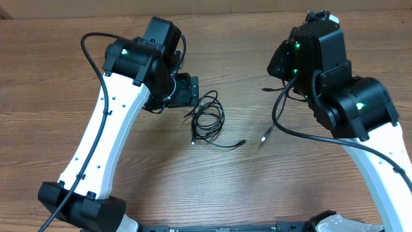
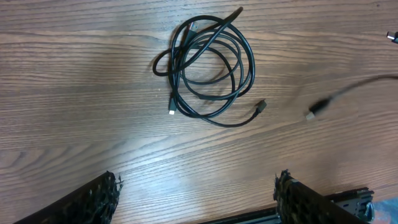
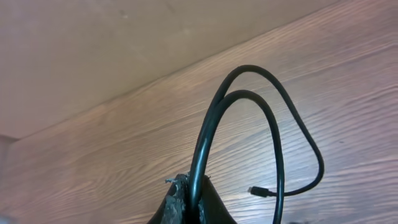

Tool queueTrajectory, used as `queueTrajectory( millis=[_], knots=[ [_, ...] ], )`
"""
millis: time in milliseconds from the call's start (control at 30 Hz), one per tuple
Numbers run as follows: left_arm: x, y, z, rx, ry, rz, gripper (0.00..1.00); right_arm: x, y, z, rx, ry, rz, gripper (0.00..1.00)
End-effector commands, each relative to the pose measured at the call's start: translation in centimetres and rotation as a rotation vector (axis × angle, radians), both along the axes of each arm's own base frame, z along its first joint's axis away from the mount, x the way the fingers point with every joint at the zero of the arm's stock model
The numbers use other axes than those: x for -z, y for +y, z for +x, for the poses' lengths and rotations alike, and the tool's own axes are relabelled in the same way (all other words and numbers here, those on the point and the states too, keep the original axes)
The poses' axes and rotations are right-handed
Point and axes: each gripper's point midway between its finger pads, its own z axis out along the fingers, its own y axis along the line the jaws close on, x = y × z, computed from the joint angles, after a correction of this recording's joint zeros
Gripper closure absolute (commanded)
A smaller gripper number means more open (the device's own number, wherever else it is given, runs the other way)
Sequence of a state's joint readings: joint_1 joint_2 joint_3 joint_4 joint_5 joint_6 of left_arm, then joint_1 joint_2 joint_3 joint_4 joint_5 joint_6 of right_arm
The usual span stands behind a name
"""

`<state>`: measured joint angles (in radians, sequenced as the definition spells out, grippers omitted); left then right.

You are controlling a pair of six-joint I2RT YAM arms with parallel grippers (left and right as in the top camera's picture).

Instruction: Untangle cables

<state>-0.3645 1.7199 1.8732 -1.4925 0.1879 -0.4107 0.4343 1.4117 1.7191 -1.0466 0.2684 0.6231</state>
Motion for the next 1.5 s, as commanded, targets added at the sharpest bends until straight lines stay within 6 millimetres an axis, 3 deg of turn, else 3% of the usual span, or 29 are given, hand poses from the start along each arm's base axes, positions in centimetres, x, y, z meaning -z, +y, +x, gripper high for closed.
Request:
queueTrajectory(
  millis=[0, 267, 500, 700, 1067, 1333, 1467],
  knots=[
    [0.0, -0.4, 0.1, 0.027, -0.002, -0.008, 0.17, -0.8, -0.5, 0.1, 0.017, -0.026, -0.019, 0.96],
    [0.0, -0.4, 0.3, 0.026, -0.008, -0.011, 0.17, -0.3, -0.2, 0.2, 0.007, -0.011, -0.023, 0.96],
    [0.0, -0.4, 0.2, 0.023, -0.005, -0.012, 0.14, 1.6, -0.1, 1.2, -0.006, 0.036, -0.09, 0.96],
    [-0.5, -2.4, -0.8, 0.133, 0.011, -0.101, 0.35, 1.9, 0.2, 1.4, -0.01, 0.043, -0.08, 0.96],
    [-1.0, -4.2, -2.0, 0.192, 0.011, -0.132, 0.4, 1.9, 0.4, 1.4, -0.019, 0.044, -0.073, 0.96],
    [-5.0, -3.3, -3.9, 0.187, -0.101, -0.172, 0.39, 2.0, 0.4, 1.3, -0.019, 0.047, -0.074, 0.96],
    [-7.8, -0.9, -6.6, 0.144, -0.174, -0.142, 0.36, 2.0, 0.4, 1.3, -0.019, 0.047, -0.074, 0.96]
  ],
)
